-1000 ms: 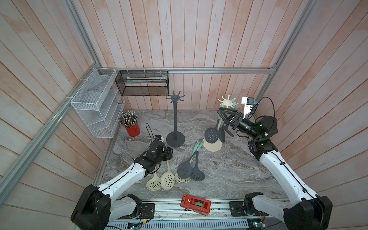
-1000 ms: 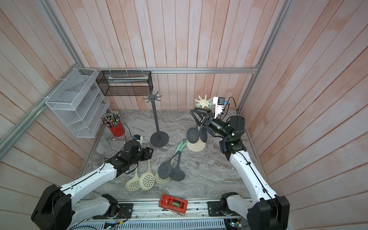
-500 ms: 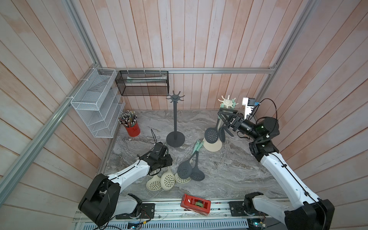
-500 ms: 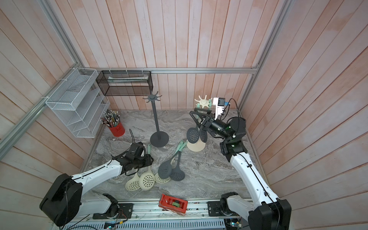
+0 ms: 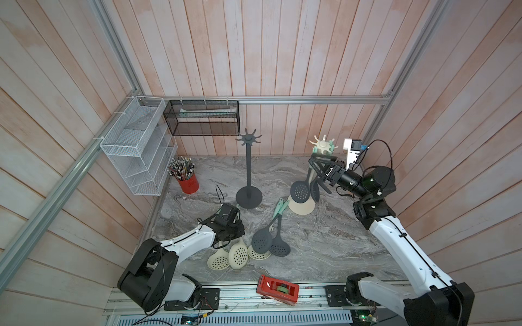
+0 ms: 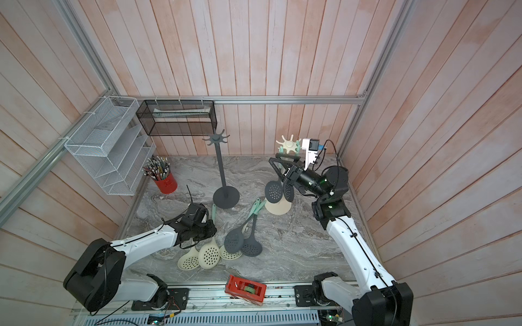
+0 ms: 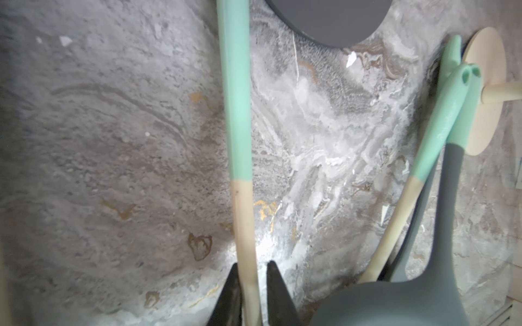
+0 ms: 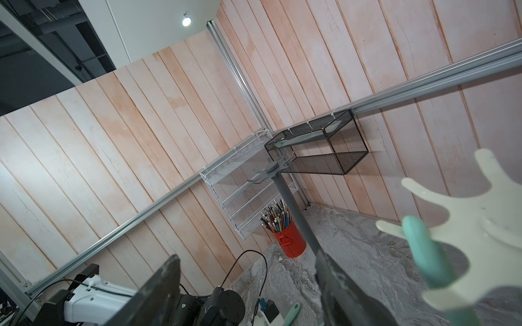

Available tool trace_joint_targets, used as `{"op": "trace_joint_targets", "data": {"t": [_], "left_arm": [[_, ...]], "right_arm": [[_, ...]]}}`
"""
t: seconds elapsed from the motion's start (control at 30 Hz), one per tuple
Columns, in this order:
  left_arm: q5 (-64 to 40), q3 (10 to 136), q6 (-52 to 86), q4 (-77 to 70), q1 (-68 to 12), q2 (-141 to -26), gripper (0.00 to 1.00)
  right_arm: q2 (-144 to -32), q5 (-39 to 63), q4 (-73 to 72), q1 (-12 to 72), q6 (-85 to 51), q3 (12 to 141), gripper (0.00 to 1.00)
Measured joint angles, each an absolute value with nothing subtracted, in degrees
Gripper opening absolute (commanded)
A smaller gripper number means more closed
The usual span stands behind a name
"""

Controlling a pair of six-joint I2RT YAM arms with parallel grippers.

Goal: Hang the skimmer on the kitchen utensil rack
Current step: Pick up the skimmer from the center of the board.

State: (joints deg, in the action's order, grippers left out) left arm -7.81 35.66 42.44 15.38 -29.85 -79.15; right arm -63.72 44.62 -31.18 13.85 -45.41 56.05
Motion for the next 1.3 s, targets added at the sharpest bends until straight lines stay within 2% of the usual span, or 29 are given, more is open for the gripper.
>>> {"op": "trace_joint_targets", "data": {"t": [0.17, 0.6, 0.97, 1.3], "left_arm": [[-6.3, 35.7, 43.4, 17.2, -29.8, -76.9, 0.0], [-3.7, 38.5, 41.3, 20.8, -29.1, -67.5, 0.0], [-1.0, 39.7, 36.0, 20.6, -27.8, -47.1, 0.0], [-8.7, 35.1, 31.4, 4.1, -27.6, -31.3, 0.0]], "right_arm": [[-63.7, 44.5, -31.2, 13.8, -45.4, 56.1, 0.77], [-63.7, 44.4, -31.2, 13.8, -45.4, 56.1, 0.77], [-63.7, 44.4, -29.9, 13.8, -44.5, 56.1, 0.77], [-62.5, 44.5, -29.8, 13.8, -41.5, 54.8, 0.78]]}}
